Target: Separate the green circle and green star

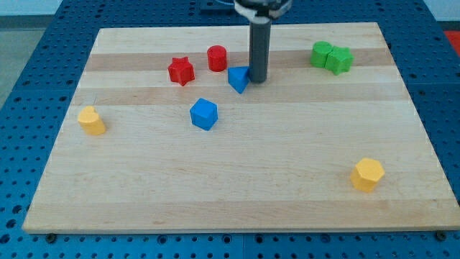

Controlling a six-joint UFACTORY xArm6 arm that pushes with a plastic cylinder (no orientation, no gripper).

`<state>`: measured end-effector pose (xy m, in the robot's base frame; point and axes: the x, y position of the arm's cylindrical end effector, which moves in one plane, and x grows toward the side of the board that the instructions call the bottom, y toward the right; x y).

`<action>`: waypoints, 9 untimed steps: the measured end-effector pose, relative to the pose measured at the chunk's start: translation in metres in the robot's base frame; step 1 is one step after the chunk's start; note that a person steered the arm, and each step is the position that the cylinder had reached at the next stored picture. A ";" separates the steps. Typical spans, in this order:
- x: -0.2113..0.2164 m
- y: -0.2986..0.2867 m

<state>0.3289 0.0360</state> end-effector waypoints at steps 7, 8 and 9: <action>0.090 -0.302; 0.117 -0.285; 0.135 -0.211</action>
